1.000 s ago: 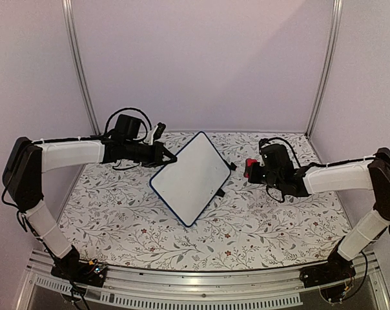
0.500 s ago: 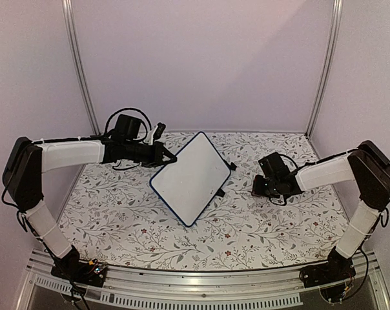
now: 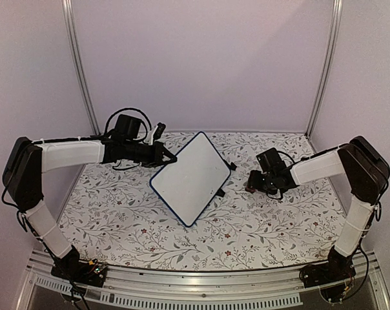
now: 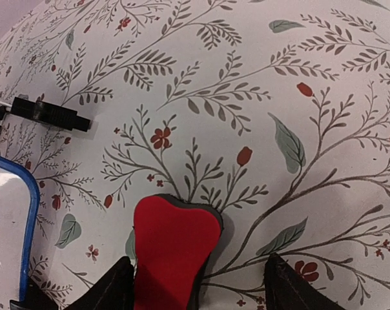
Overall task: Erase the whiteboard
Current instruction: Place the whiteboard eraser at the center of the board.
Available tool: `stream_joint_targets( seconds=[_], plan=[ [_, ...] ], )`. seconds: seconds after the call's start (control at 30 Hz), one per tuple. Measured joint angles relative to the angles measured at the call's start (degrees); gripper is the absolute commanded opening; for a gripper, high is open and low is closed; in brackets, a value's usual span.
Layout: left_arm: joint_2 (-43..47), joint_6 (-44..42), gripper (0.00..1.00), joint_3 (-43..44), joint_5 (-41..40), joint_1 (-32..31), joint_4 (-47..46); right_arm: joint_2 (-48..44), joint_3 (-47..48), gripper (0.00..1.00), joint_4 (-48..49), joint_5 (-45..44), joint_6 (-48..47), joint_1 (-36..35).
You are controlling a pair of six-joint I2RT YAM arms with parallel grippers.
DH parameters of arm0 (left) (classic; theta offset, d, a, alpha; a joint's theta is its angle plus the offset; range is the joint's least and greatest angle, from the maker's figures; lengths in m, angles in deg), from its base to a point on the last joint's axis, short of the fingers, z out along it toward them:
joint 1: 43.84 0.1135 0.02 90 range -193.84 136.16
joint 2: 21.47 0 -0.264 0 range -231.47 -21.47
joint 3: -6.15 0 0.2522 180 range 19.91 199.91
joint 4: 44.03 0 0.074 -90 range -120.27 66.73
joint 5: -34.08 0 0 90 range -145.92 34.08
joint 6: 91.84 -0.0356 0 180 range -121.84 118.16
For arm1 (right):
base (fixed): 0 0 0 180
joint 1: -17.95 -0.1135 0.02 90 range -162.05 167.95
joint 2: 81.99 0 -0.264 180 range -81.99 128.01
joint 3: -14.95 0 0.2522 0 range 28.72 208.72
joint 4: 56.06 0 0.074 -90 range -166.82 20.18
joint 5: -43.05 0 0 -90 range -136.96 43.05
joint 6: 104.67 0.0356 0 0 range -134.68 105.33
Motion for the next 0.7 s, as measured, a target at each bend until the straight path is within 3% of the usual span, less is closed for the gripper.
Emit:
stream_joint_targets(
  seconds=[0.13, 0.33, 0.7],
  plan=[
    [0.00, 0.00, 0.00, 0.00, 0.02, 0.00, 0.00, 0.04, 0.52, 0.80, -0.37, -0.04, -0.87, 0.00],
    [0.00, 0.02, 0.00, 0.00, 0.04, 0.00, 0.00, -0.35, 2.36, 0.81, -6.03, -2.75, -2.99, 0.00],
    [0.00, 0.02, 0.00, 0.00, 0.04, 0.00, 0.00, -1.27, 9.46, 0.79, -16.98, -16.35, -7.02, 0.04]
  ],
)
